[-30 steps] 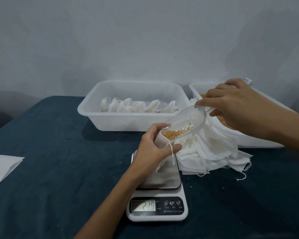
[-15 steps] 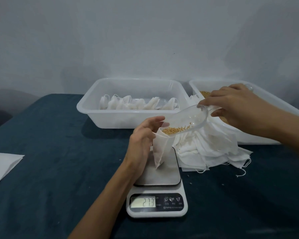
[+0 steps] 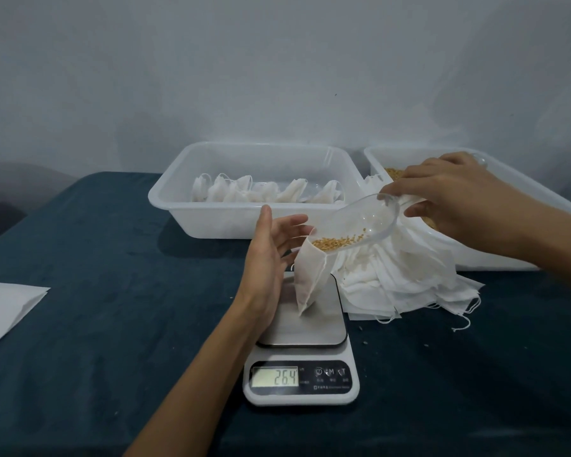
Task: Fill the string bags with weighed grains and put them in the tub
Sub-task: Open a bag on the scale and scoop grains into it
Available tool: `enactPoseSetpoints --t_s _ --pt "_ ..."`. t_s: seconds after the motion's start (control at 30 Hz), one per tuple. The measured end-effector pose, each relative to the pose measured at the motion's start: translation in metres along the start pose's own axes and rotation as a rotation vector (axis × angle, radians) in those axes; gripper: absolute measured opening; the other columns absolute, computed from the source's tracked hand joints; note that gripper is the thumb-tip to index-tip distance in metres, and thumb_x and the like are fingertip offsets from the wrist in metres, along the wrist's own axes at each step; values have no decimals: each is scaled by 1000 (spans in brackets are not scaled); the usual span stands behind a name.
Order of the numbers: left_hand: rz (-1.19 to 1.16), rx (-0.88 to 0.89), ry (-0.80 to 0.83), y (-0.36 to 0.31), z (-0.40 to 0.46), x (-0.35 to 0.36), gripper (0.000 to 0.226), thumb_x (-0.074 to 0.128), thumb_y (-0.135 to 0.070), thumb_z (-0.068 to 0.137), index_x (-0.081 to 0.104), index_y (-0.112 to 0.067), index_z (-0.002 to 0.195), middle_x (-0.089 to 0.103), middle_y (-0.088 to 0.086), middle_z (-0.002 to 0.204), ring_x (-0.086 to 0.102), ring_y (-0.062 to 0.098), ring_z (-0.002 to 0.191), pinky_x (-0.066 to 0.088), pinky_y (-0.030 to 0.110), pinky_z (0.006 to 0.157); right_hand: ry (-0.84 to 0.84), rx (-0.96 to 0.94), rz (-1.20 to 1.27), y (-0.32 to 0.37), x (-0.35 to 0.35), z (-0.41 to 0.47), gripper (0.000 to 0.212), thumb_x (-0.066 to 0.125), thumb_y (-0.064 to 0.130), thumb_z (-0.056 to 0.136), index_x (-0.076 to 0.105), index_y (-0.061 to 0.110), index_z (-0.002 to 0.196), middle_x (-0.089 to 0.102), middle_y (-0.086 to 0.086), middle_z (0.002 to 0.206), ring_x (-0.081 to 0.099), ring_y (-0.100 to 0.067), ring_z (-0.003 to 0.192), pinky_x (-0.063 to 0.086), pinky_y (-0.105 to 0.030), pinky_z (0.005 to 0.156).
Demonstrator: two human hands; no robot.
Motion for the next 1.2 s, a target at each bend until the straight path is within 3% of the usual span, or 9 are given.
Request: enactPoseSetpoints --t_s 0.17,0.23,0.3,0.47,0.53,0.67,0.77,1.03,1.2 --pt "32 -19 -18 0 0 0 74 18 -62 107 72 -13 118 79 9 111 73 18 105 51 35 97 87 71 118 -7 7 -1 40 73 7 89 69 31 121 65 14 106 57 -21 101 30 -34 93" --pt "42 -48 -2 0 -1 2 74 17 -65 106 72 -15 118 79 7 111 73 19 106 52 37 97 159 125 198 -9 11 -2 38 70 11 93 66 36 121 61 22 107 57 -18 106 42 -42 94" --pt "56 -76 11 1 -2 4 75 17 -67 104 71 -17 116 79 7 111 73 21 107 52 42 100 182 171 293 -11 13 -5 35 67 13 94 66 36 121 64 19 114 59 -14 111 47 -47 96" --pt "65 -80 48 3 0 3 77 21 -72 100 71 -16 115 79 9 108 73 22 102 52 43 96 105 329 478 -37 16 -7 31 65 7 95 69 25 119 72 6 113 65 -12 108 48 -37 97" --pt "79 -62 64 5 0 1 68 33 -70 98 73 -18 115 79 7 108 74 20 102 56 38 90 71 440 445 -64 22 -6 29 65 6 96 68 16 123 71 -1 114 65 -19 108 48 -38 99" --pt "221 34 131 9 0 -1 16 67 -30 99 77 -26 111 79 0 103 71 8 89 53 18 73 47 740 258 -123 46 -13 21 64 14 98 66 8 118 68 -9 112 59 -25 101 45 -38 91" --pt "306 78 139 11 -2 1 13 69 -24 99 81 -28 103 78 3 97 67 3 80 49 11 70 91 890 130 -155 67 -26 12 60 16 99 65 6 101 68 -15 103 58 -30 90 49 -41 83" --pt "232 49 152 8 -6 5 15 65 -15 100 80 -17 99 73 30 97 70 19 74 51 25 60 390 965 2 -169 108 -36 13 62 13 95 55 8 86 57 -5 78 56 -24 78 45 -35 68" --pt "194 42 168 10 -6 5 14 69 -25 93 81 -20 98 76 23 96 71 18 79 53 34 68 463 970 17 -166 115 -38 20 67 11 89 52 12 102 54 0 80 50 -17 71 42 -32 66"
Point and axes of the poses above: each hand's wrist, its own z-axis towards the middle knuckle, its own x-axis out of the palm, y = z × x, the point moved 2 cm from there along z, towards the middle knuckle
